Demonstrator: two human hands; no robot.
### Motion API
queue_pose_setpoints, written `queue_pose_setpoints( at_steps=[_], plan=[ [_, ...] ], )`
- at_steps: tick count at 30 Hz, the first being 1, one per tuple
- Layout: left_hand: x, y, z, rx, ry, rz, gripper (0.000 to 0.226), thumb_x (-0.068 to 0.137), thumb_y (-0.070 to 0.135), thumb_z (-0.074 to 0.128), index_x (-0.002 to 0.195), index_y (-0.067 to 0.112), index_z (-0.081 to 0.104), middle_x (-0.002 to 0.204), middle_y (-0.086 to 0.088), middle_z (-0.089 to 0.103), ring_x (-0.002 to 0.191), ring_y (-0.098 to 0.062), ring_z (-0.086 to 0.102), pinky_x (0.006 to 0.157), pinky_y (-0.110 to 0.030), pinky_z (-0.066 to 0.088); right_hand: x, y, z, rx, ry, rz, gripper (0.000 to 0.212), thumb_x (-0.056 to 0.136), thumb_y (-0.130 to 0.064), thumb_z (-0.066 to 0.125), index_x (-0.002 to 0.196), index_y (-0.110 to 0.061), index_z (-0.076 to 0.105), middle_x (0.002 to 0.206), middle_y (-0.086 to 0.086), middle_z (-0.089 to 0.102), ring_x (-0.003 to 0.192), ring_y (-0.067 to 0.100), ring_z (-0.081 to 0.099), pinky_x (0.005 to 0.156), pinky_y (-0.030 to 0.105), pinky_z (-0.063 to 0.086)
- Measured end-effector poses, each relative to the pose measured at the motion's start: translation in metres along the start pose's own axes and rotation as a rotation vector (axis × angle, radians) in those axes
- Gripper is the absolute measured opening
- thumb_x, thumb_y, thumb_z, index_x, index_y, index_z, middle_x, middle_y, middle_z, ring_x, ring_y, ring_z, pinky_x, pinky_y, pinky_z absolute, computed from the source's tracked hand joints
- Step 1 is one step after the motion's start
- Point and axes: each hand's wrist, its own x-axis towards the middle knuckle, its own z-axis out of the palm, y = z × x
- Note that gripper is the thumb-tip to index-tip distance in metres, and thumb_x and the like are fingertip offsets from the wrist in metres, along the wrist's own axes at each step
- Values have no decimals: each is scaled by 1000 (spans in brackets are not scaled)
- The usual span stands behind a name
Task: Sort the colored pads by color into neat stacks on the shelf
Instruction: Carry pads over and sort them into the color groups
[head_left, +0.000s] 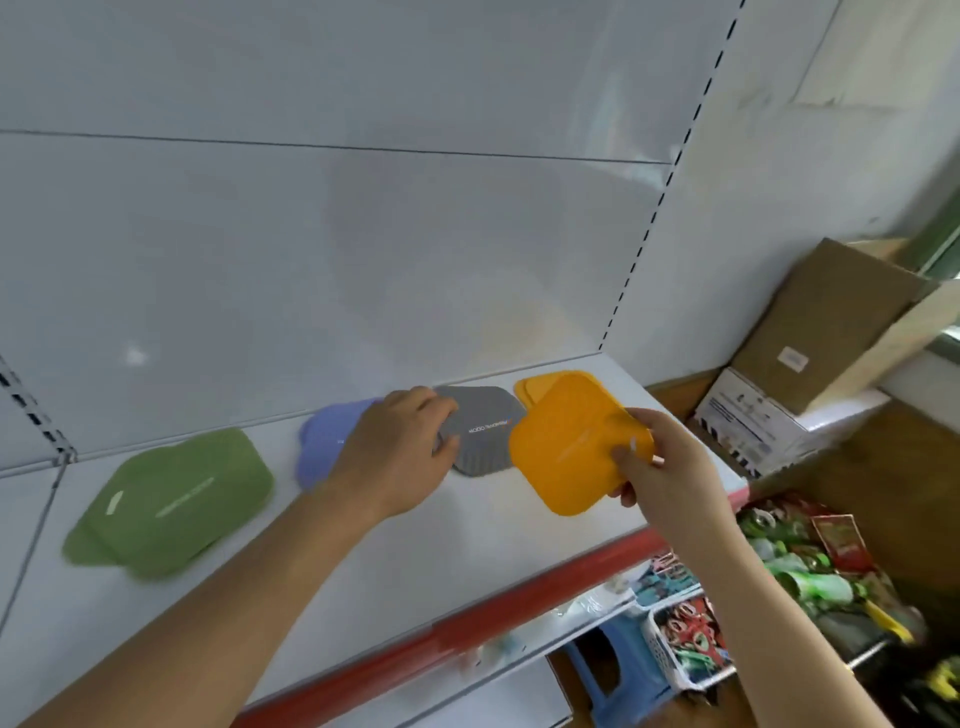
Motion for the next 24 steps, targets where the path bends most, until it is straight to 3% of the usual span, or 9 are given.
queue_pose_setpoints(
  at_steps=[5, 11, 13, 15, 19, 24],
  plan=[
    [18, 26, 17, 65, -17, -10, 44, 96, 38, 59, 135, 16, 64, 134, -3, 64, 125, -29, 58, 105, -44, 49, 52, 30, -25, 96, 110, 51, 41, 100, -14, 63, 139, -26, 57, 98, 3, 73, 62, 20, 74, 67, 46, 65],
    [38, 56, 34, 187, 49, -138, 43, 93, 39, 57, 128, 14, 65, 125, -2, 66, 117, -29, 61, 98, -46, 53, 139, 61, -15, 155, -12, 77, 48, 98, -13, 60, 144, -25, 54, 93, 4, 72, 68, 30, 76, 73, 56, 64],
    [42, 69, 38, 218, 63, -183, 44, 92, 39, 57, 127, 13, 66, 123, -3, 67, 115, -31, 63, 95, -46, 54, 162, 68, -10, -1, -91, 14, 47, 98, -16, 56, 144, -25, 52, 96, 1, 73, 74, 29, 75, 73, 50, 62],
    [44, 82, 41, 245, 58, -227, 41, 93, 36, 61, 127, 13, 66, 123, -3, 67, 115, -30, 62, 95, -45, 53, 174, 77, -5, -316, -174, -88, 43, 98, -22, 53, 141, -20, 52, 107, 7, 72, 91, 32, 69, 73, 39, 52],
    [39, 97, 44, 277, 90, -296, 37, 91, 32, 66, 123, 13, 66, 121, -2, 67, 113, -30, 63, 92, -45, 53, 184, 93, -4, -678, -253, -235, 36, 98, -45, 50, 121, -17, 53, 115, 9, 59, 104, 35, 55, 78, 41, 47],
    [27, 107, 44, 321, 98, -376, 38, 90, 32, 70, 123, 13, 66, 118, -3, 66, 109, -31, 64, 92, -47, 54, 188, 93, -9, -764, -212, -396, 62, 98, -57, 49, 147, -19, 47, 149, 10, 47, 139, 36, 39, 104, 47, 48]
  ],
)
